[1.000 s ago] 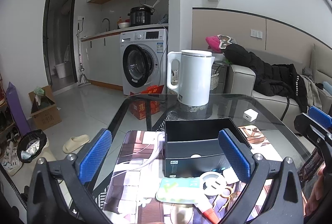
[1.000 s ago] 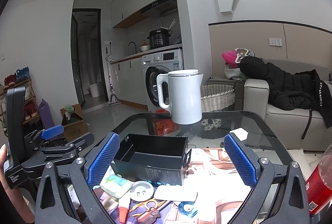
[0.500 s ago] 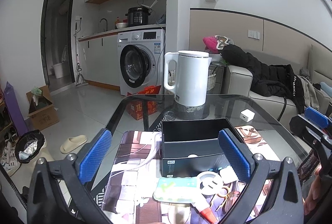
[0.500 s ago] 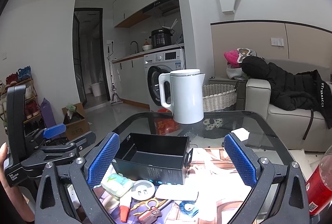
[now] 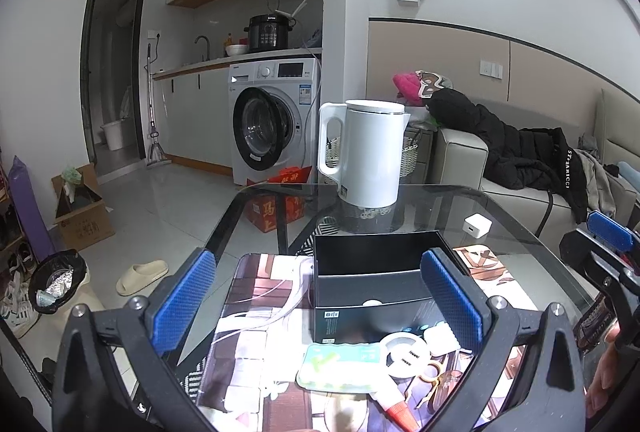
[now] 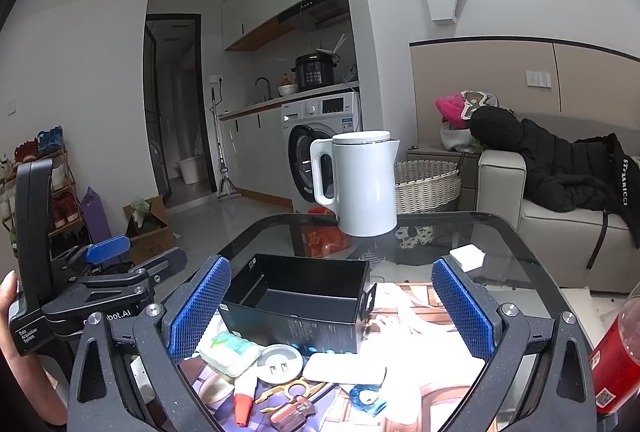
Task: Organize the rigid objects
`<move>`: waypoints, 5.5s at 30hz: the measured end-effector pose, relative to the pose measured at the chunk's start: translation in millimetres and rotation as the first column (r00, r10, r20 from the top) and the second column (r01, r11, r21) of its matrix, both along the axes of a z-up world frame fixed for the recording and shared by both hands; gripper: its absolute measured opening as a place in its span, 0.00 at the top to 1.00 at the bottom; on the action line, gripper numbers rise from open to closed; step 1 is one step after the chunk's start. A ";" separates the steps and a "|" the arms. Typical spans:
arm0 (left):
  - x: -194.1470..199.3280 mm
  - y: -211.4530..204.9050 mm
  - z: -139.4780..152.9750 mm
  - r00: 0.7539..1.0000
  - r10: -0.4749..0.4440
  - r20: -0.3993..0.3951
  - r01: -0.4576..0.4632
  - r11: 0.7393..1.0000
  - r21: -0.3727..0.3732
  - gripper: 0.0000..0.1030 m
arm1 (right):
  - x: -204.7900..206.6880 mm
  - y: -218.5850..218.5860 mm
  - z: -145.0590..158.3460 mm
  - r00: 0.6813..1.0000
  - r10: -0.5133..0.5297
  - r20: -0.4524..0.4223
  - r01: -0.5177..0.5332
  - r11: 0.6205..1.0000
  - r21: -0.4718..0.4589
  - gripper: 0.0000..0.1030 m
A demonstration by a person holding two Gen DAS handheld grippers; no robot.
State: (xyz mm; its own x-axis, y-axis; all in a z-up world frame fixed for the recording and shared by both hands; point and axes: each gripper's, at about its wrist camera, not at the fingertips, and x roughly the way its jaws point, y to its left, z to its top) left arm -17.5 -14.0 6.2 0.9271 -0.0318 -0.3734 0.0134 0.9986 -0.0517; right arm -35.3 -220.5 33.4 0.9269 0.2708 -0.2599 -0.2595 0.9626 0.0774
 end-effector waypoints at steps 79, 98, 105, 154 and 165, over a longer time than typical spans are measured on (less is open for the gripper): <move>49.4 -12.7 -74.4 0.861 -0.038 -0.508 0.046 0.999 0.004 0.00 | 43.9 31.4 -57.0 0.933 0.075 -0.352 -0.133 0.981 -0.144 0.00; 84.0 -16.1 -96.0 0.831 -0.059 -0.553 0.146 0.983 0.115 0.00 | 66.8 47.5 -121.7 0.791 0.073 -0.607 -0.195 0.971 -0.137 0.19; 87.6 -13.4 -104.4 0.773 -0.162 -0.613 0.193 0.981 -0.015 0.18 | 63.6 61.5 -132.5 0.748 0.123 -0.652 -0.269 0.955 -0.128 0.57; 52.9 -32.0 -89.4 0.771 -0.259 -0.581 0.360 0.931 0.063 0.16 | 57.6 53.9 -133.0 0.710 0.133 -0.691 -0.283 0.953 -0.107 0.70; 51.3 -20.2 -103.7 0.743 -0.233 -0.627 0.323 0.946 0.031 0.16 | 54.8 53.5 -132.4 0.710 0.137 -0.690 -0.285 0.953 -0.104 0.70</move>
